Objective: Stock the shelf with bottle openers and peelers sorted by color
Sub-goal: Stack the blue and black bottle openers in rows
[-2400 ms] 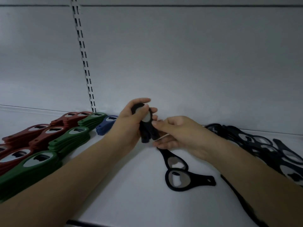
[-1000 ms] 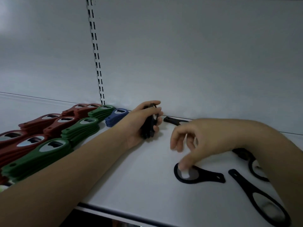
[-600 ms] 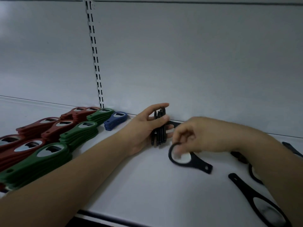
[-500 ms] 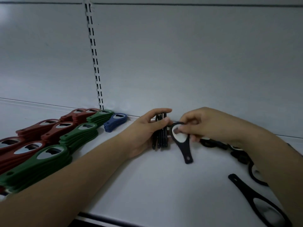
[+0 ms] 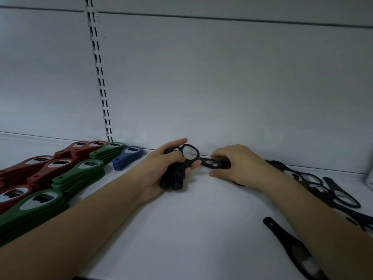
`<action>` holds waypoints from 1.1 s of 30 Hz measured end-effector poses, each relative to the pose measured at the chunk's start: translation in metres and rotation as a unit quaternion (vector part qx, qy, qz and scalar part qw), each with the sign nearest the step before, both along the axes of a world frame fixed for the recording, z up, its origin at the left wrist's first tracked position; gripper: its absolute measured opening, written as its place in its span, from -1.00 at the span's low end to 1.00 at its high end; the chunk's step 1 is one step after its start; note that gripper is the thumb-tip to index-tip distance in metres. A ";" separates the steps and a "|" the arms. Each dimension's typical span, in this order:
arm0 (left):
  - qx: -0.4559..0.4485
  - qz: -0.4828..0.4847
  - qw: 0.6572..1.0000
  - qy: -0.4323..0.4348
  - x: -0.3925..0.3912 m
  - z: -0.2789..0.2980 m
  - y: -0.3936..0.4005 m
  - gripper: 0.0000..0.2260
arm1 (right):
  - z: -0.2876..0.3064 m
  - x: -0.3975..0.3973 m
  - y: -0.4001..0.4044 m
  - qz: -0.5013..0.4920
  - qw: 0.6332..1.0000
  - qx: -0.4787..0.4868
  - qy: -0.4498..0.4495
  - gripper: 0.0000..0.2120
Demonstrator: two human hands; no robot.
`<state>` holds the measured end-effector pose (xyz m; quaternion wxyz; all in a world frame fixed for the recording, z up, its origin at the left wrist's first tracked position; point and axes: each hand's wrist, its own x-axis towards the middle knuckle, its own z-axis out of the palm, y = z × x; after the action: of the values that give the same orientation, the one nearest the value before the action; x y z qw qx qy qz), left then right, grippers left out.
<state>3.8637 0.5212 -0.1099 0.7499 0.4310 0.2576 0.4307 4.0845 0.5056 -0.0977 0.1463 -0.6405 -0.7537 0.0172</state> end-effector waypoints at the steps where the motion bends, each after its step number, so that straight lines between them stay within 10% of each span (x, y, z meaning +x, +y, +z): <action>1: -0.002 -0.003 1.000 -0.003 -0.001 0.001 0.000 -0.58 | -0.002 0.002 0.002 0.007 1.000 -0.007 -0.029 -0.68; 7: -0.039 -0.012 0.999 -0.023 -0.002 0.004 0.001 -0.47 | -0.003 0.002 0.007 -0.002 0.994 0.097 -0.054 -0.85; 18: -0.067 0.067 0.994 -0.049 -0.002 0.011 -0.003 -0.71 | 0.033 0.002 -0.014 0.048 0.972 0.109 0.201 -0.89; 25: -0.023 -0.036 0.994 0.102 -0.001 0.012 -0.009 -0.71 | 0.047 0.006 -0.023 0.115 0.972 0.026 0.202 -0.78; 33: -0.028 -0.160 0.986 0.037 -0.005 0.007 -0.008 -0.60 | 0.019 -0.032 -0.020 0.109 0.948 0.013 0.299 -0.92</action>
<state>3.8584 0.5137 -0.1027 0.8109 0.4610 0.2253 0.2812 4.0526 0.4856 -0.0792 0.3710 -0.5177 -0.7406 0.2139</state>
